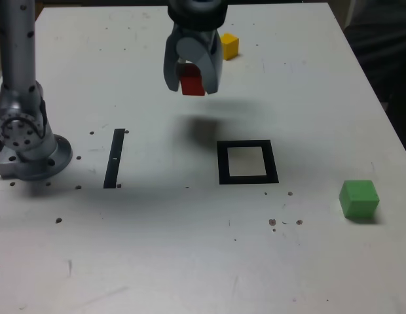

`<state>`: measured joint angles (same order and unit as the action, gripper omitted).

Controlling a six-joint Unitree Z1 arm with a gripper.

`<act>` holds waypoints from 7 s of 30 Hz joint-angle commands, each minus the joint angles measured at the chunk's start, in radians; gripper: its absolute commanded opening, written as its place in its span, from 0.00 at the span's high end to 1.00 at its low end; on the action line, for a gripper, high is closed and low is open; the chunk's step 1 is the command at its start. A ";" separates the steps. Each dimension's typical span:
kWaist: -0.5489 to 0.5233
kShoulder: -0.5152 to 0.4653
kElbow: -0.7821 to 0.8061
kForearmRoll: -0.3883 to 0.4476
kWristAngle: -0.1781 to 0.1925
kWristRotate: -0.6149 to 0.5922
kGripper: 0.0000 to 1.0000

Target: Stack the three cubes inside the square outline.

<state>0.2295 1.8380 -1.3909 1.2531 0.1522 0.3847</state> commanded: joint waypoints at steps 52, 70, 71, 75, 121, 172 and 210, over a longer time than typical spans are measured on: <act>-0.278 0.225 -0.098 -0.118 -0.160 -0.343 0.67; -0.245 0.247 -0.078 -0.165 -0.156 -0.324 0.05; -0.245 0.245 -0.075 -0.167 -0.156 -0.323 0.03; -0.244 0.229 -0.058 -0.181 -0.154 -0.323 0.01; 0.248 0.076 -0.105 -0.060 -0.001 -0.136 0.00; 0.509 0.547 -0.733 0.172 -0.085 -0.213 0.07; 0.522 0.582 -0.776 0.177 -0.093 -0.210 0.71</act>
<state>0.7542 2.4211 -2.1742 1.4281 0.0586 0.1727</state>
